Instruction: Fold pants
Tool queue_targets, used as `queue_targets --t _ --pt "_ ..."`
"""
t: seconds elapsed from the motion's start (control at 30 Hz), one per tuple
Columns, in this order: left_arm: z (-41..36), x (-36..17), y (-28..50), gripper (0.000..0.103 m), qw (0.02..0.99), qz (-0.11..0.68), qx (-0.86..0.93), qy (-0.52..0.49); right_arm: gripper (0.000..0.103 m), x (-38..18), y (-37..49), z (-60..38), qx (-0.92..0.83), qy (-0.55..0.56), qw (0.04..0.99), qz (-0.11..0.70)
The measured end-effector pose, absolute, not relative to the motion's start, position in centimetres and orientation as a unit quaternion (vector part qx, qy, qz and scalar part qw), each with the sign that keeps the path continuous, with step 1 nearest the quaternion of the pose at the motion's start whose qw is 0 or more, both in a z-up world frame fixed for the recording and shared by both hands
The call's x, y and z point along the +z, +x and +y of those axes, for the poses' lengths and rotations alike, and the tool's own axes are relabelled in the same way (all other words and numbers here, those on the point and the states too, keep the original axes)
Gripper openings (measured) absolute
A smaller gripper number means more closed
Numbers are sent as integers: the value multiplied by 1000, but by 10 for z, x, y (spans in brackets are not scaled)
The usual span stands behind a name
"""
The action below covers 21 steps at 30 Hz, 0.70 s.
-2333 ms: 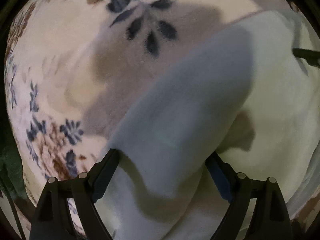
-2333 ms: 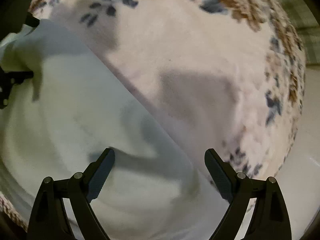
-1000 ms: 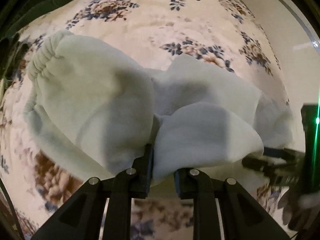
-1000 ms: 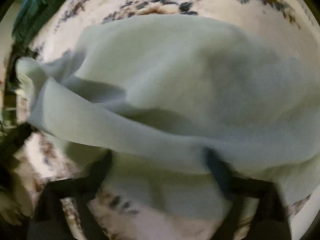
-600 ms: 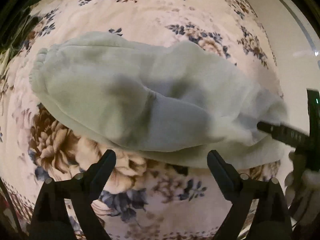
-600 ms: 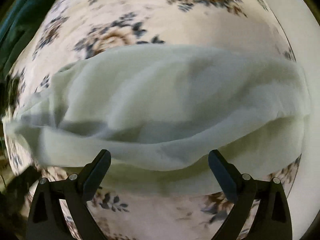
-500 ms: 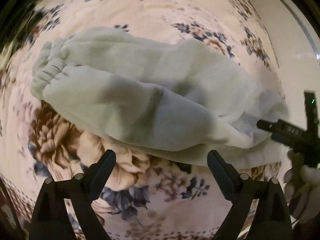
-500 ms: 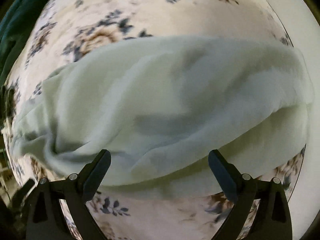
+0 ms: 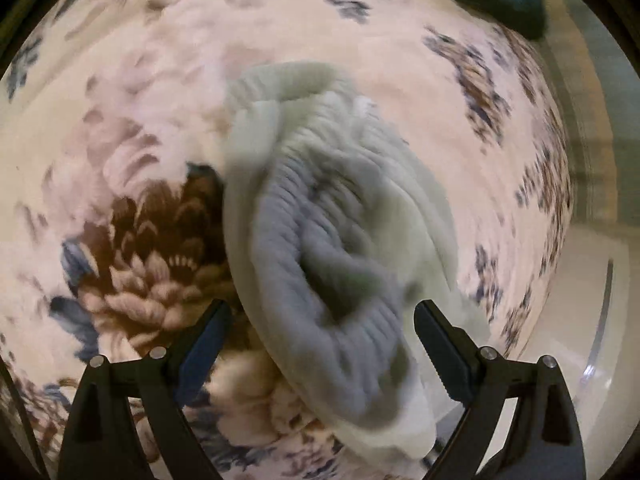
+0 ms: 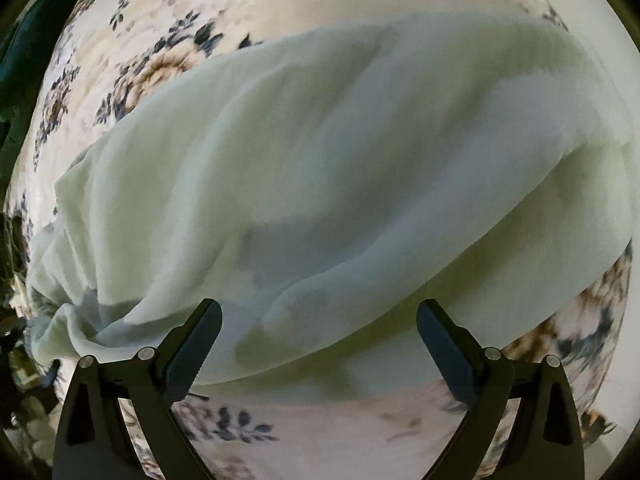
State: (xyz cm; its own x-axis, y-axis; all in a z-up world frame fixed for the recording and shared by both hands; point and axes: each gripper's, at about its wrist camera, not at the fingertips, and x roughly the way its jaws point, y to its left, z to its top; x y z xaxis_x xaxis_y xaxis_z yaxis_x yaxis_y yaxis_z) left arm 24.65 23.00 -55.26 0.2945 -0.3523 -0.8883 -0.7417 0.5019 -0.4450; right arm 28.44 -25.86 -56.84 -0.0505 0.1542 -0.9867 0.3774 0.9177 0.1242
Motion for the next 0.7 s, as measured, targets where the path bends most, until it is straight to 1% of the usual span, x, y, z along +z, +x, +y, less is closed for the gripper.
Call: queue_targets --t 0.07,0.1,0.13,0.17,0.27,0.33,0.4,0.47,0.5,0.53,0.57,0.6,0.7 --pt "236 -563 251 91 641 569 138 -497 100 -571 282 -251 -83 192 660 721" --pt "236 -570 255 84 642 567 133 -499 100 -573 281 -248 -82 193 660 722" --pt "235 -573 258 43 642 572 128 -494 100 -573 277 -245 -83 193 658 723" --pt "233 -575 263 31 643 582 113 -485 100 -573 276 -243 -83 195 657 724" --pt "221 -547 273 25 691 591 81 -409 100 -578 274 -231 -83 196 654 726" --pt "204 -516 279 24 730 586 44 -349 100 -577 273 -226 -82 193 654 727" --pt "196 -490 287 24 759 570 1 -313 100 -575 274 -224 -84 190 656 726" --pt "200 -466 305 23 793 529 -55 -296 100 -574 274 -225 -86 193 654 727" --pt "210 -451 319 23 818 489 -87 -290 100 -573 274 -226 -88 198 653 725" --pt "218 -446 334 23 831 472 -88 -282 100 -571 277 -225 -87 207 655 721" --pt "232 -451 350 24 834 459 -106 -288 100 -569 278 -226 -85 211 656 720" --pt "246 -468 364 24 825 476 -90 -291 100 -567 280 -228 -85 212 656 719" --pt "270 -529 379 27 758 562 -56 -327 100 -562 284 -227 -80 221 662 711"
